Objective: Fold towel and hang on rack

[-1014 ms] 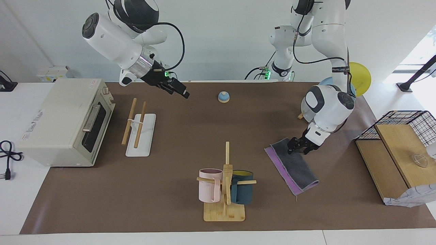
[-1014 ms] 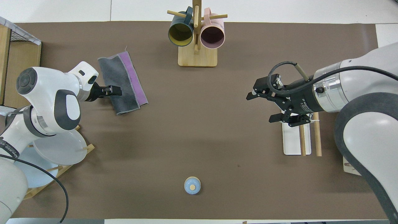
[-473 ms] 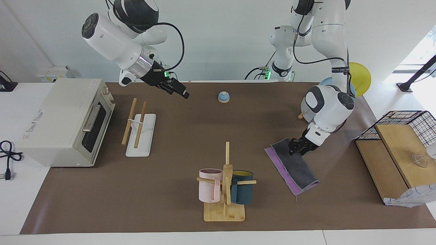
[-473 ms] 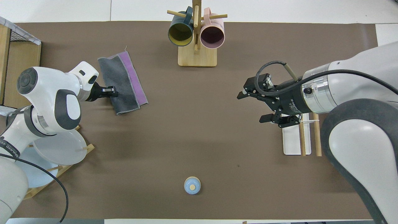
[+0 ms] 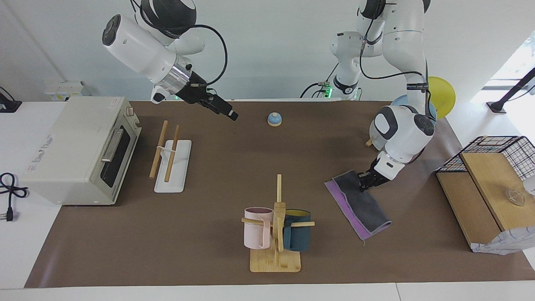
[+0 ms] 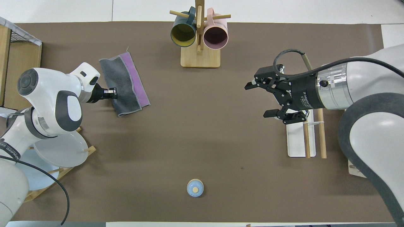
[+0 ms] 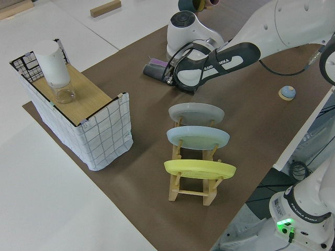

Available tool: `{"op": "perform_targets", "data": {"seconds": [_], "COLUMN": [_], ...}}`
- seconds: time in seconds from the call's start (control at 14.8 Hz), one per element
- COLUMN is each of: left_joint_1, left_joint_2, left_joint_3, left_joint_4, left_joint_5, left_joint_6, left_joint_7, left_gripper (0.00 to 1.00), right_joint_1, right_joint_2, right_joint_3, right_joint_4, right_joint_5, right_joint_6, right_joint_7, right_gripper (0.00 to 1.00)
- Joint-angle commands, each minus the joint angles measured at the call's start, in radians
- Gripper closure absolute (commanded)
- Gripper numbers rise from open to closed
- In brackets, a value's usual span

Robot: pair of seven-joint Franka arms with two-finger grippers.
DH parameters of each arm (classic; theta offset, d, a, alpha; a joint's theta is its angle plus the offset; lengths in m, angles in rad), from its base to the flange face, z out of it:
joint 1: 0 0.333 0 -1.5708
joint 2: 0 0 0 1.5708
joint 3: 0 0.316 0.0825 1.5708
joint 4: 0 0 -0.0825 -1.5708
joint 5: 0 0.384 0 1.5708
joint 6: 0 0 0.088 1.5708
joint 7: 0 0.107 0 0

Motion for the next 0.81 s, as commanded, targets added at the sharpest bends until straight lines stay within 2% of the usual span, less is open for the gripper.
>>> {"op": "perform_targets", "data": {"seconds": [0.0, 0.2, 0.34, 0.54, 0.74], "left_joint_1": [0.017, 0.019, 0.011, 0.010, 0.004], "left_joint_2": [-0.019, -0.039, -0.068, -0.117, -0.151], "left_joint_3": [0.001, -0.001, -0.004, -0.036, -0.076], "left_joint_4": [0.067, 0.174, 0.194, 0.217, 0.266], "left_joint_5": [-0.021, -0.017, -0.016, -0.018, -0.015], "left_joint_6": [-0.126, -0.293, -0.333, -0.385, -0.427], "left_joint_7": [-0.072, -0.280, -0.389, -0.659, -0.976], "left_gripper": [1.00, 1.00, 1.00, 1.00, 1.00], "right_joint_1": [0.002, 0.003, 0.009, 0.070, 0.134], "right_joint_2": [-0.012, -0.009, -0.011, -0.014, -0.011], "right_joint_3": [0.006, 0.007, 0.010, 0.010, 0.012], "right_joint_4": [-0.024, -0.030, -0.030, -0.033, -0.031], "right_joint_5": [0.019, 0.030, 0.033, 0.033, 0.035], "right_joint_6": [0.034, 0.061, 0.055, 0.067, 0.133], "right_joint_7": [0.016, 0.038, 0.084, 0.166, 0.269], "right_gripper": [0.00, 0.00, 0.00, 0.00, 0.00]}}
